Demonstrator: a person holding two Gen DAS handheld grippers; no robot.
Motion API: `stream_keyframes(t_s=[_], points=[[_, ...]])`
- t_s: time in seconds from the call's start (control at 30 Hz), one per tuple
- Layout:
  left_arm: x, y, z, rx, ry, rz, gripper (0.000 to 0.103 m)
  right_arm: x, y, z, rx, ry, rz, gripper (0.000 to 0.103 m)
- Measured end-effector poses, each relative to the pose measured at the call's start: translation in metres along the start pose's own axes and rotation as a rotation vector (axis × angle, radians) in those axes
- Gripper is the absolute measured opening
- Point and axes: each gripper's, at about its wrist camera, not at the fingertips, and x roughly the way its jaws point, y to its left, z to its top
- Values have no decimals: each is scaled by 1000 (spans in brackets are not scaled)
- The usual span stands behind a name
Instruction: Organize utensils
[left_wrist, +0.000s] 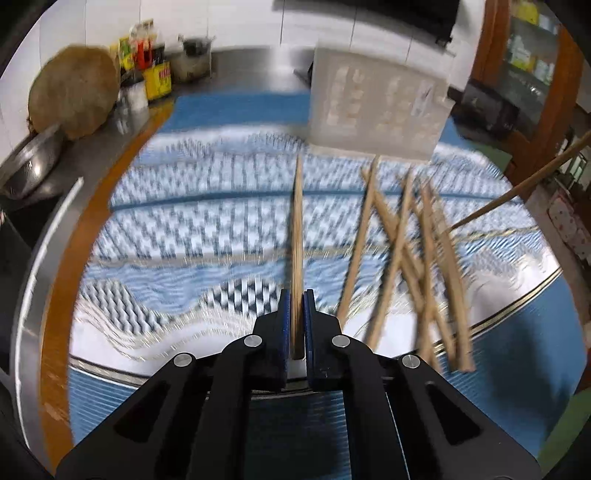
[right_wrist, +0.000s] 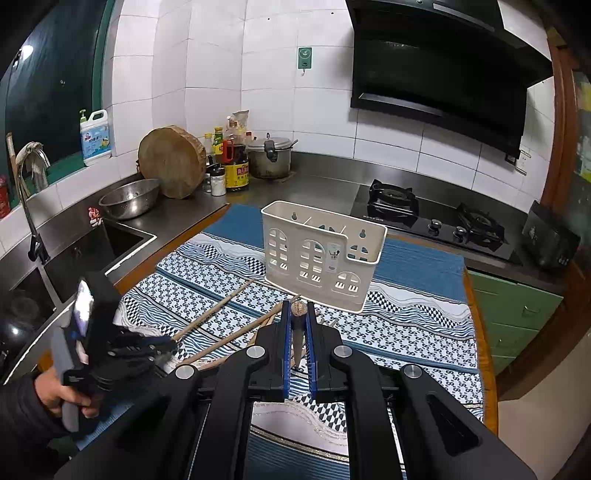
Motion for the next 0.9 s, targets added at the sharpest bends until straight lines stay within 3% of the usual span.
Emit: stream_keyframes(t_s=[0.2, 0.53, 0.9], points=[[-33, 3, 33, 1, -103, -40, 6, -1, -9, 21, 6, -3, 12, 7], [-53, -2, 100, 38, -159, -59, 6, -12, -30, 77, 15, -20, 30, 7], [-70, -9, 168, 85, -185, -67, 6, -14, -58, 147, 6, -14, -35, 7]])
